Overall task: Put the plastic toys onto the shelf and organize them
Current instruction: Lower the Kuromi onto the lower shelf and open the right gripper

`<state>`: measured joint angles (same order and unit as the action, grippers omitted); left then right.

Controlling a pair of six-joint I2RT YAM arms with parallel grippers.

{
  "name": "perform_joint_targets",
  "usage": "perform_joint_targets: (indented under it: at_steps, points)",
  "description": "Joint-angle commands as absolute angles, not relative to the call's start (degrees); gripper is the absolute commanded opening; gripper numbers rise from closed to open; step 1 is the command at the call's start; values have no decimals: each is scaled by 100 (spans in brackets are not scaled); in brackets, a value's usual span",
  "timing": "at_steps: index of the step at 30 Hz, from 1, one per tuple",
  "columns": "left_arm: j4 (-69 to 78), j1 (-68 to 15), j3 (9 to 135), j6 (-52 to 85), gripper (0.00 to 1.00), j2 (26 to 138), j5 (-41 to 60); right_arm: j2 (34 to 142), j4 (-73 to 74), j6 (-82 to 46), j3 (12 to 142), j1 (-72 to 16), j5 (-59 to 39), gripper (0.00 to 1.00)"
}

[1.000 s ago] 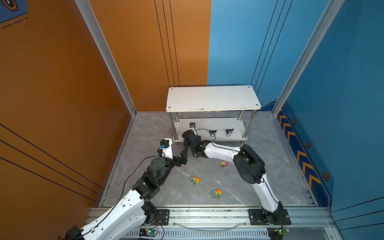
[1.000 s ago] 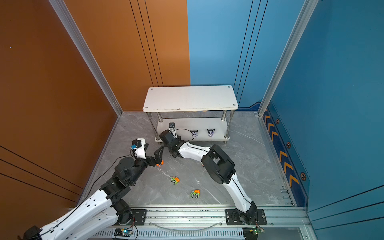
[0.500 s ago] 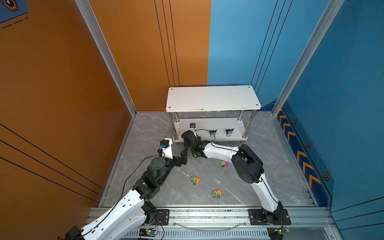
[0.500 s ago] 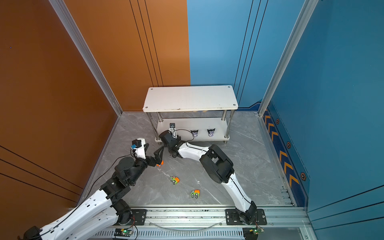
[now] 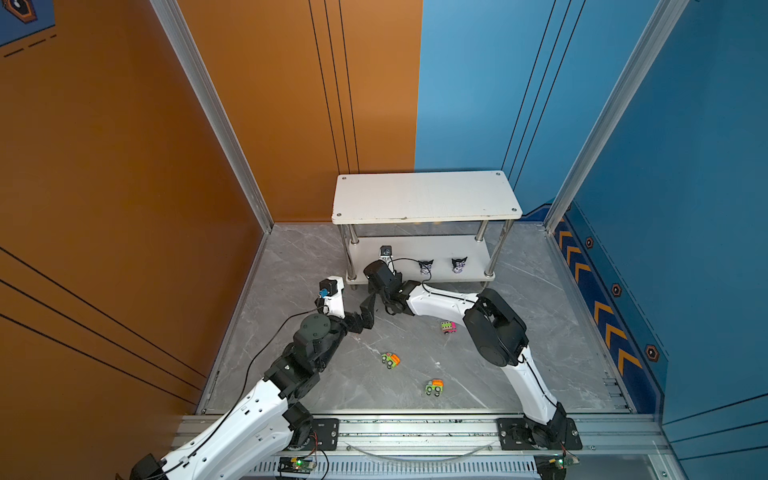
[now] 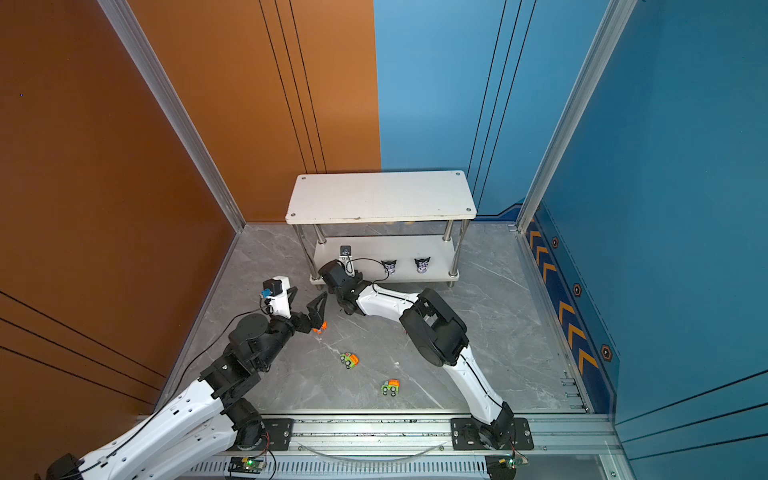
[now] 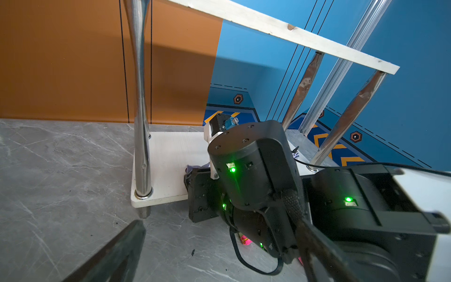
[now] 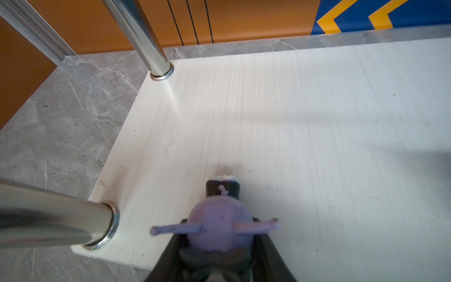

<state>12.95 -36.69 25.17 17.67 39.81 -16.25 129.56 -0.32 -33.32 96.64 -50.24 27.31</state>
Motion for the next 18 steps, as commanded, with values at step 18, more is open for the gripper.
perform_joint_targets:
  at_steps: [18]
  points:
    - [1282,-3612,2505,1898,98,4023,-1482,12832,-294,-3437,9301,-4881,2777,45]
